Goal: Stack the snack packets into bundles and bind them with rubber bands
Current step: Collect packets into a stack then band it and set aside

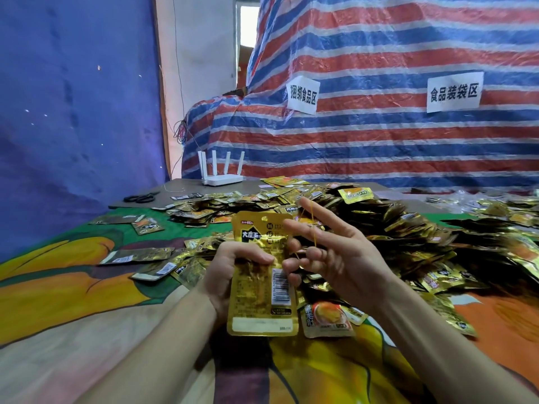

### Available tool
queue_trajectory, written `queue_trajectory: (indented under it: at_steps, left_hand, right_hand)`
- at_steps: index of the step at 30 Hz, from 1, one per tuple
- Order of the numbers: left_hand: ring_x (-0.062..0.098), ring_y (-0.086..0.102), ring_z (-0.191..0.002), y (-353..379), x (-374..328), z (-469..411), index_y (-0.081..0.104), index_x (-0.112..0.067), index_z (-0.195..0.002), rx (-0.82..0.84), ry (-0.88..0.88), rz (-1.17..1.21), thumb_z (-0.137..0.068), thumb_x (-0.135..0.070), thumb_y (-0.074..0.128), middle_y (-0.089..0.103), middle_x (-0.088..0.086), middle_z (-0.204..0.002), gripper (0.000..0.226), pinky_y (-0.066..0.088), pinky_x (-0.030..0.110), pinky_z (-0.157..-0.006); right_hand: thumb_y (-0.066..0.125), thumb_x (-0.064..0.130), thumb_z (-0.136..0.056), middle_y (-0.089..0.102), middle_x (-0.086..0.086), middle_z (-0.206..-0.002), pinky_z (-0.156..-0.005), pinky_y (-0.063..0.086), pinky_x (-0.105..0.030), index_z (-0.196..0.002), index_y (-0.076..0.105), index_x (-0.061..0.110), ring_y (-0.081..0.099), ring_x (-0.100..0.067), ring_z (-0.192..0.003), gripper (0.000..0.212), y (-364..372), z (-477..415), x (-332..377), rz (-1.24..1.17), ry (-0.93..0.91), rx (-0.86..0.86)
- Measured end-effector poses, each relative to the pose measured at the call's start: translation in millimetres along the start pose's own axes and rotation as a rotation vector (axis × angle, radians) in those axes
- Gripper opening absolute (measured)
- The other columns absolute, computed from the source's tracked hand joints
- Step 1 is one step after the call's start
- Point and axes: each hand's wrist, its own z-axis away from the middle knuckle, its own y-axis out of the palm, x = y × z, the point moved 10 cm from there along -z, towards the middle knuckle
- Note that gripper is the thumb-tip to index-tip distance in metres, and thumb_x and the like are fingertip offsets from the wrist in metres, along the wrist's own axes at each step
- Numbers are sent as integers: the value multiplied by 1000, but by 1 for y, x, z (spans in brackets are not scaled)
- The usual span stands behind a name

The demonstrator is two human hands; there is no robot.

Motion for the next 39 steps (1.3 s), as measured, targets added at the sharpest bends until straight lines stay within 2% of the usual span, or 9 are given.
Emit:
queue_trajectory:
  at_steps: [2,4,10,17,22,25,31,36,39]
  left_hand:
    - [28,62,-72,2,3,-1,74,4,-94,14,-12,39,-71,-3,50,62,14,-79,34,56,36,-72]
    - [25,61,-67,-17,1,-6,77,3,-86,-147,29,97,-79,-1,44,62,14,-75,34,54,36,-73]
    - [28,60,-76,-62,-32,6,67,-4,-102,-556,400,213,-85,1,48,62,13,-87,27,48,47,-89]
    - [31,65,-78,-75,-43,27,71,-5,-101,-742,569,320,-86,2,56,68,14,-89,22,57,45,-81]
    - [38,68,-99,-67,-43,17,59,-2,-128,-651,563,363,-94,-2,54,67,22,-112,35,53,58,-98]
    - [37,68,-101,-56,-29,4,62,-7,-123,-568,463,348,-96,-11,54,70,19,-115,28,53,56,-98]
    - [32,70,-94,-45,-17,-12,73,-4,-112,-426,365,229,-99,-23,50,72,16,-107,32,54,50,-98]
    - [33,74,-92,-46,-16,-14,78,-9,-108,-424,340,173,-101,-26,49,75,19,-106,35,59,45,-88]
    - [36,71,-97,-43,-15,-14,76,-6,-112,-410,320,174,-101,-27,47,72,23,-112,38,53,52,-98]
  right_hand:
    - [69,8,-85,69,-21,-125,-64,62,-30,-133,64,24,72,-20,-63,50,0,1,2,109,-17,-24]
    - [76,11,-81,70,-21,-123,-64,62,-31,-136,59,24,74,-23,-67,59,-6,2,3,196,-25,-89]
    - [85,18,-65,74,-16,-115,-64,62,-35,-131,66,26,75,-41,-84,69,-6,7,-10,418,20,-200]
    - [91,15,-67,64,-3,-128,-69,63,-35,-126,69,38,77,-22,-90,67,19,7,-30,619,3,-192]
    - [90,11,-73,66,7,-123,-75,63,-37,-117,67,35,75,-20,-96,56,27,5,-38,668,-57,-186]
    - [90,9,-72,73,9,-110,-81,60,-28,-116,66,26,72,-13,-99,53,27,5,-35,747,-129,-232]
    - [87,-1,-72,68,18,-119,-80,49,-6,-120,67,18,61,15,-108,55,27,6,-24,788,-236,-240]
    - [94,39,-58,64,12,-127,-94,52,-20,-114,67,39,61,2,-116,63,22,6,-23,928,-206,-260]
    - [80,54,-59,62,3,-127,-82,53,-16,-104,70,40,64,0,-109,48,14,2,-22,870,-179,-282]
